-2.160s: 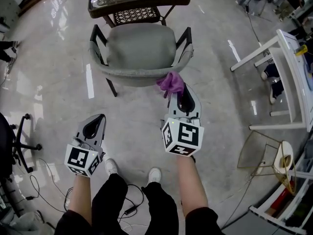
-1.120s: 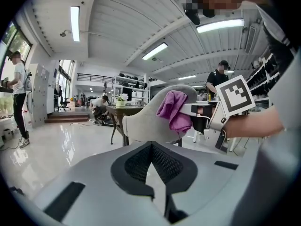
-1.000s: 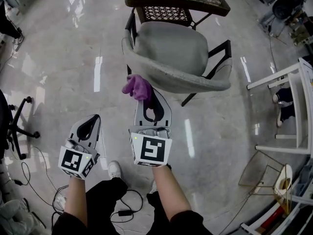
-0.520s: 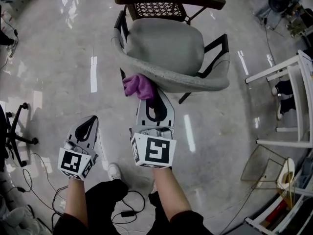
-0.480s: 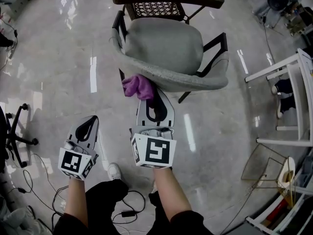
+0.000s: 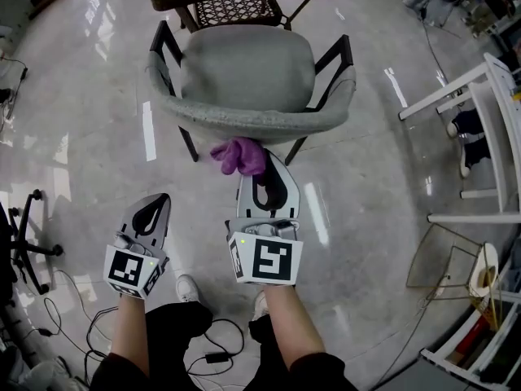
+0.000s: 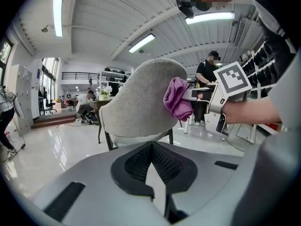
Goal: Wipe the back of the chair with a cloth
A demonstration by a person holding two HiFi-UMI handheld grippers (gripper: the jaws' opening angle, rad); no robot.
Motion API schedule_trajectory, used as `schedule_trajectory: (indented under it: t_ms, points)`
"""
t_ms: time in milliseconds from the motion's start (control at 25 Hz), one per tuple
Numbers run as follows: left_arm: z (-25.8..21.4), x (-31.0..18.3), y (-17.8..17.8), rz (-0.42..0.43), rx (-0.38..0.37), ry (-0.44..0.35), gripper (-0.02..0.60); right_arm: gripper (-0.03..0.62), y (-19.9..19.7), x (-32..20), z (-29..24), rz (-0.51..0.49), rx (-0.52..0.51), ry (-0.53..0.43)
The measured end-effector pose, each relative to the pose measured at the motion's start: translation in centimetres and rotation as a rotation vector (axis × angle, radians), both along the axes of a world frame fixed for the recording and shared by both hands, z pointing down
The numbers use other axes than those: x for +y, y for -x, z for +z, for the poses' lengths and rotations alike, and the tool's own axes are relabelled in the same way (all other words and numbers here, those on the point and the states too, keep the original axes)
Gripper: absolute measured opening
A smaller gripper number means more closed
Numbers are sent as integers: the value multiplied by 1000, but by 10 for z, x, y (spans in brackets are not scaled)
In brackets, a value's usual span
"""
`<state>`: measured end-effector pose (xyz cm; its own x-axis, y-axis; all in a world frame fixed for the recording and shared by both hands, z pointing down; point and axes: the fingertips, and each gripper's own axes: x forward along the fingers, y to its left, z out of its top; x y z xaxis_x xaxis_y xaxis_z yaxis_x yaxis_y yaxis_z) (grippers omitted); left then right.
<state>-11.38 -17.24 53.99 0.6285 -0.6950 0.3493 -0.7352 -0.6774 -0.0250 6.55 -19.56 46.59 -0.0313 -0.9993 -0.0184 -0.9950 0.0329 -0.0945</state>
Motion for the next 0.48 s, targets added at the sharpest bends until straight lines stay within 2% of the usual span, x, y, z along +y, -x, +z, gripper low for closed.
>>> schedule_trajectory:
  t_ms: [240, 480]
  points:
    - [13, -5, -32, 39, 18, -21, 9, 77, -46, 4, 12, 45, 36, -4]
    - [13, -13, -48, 49, 24, -48, 9, 77, -92, 3, 17, 108, 53, -5]
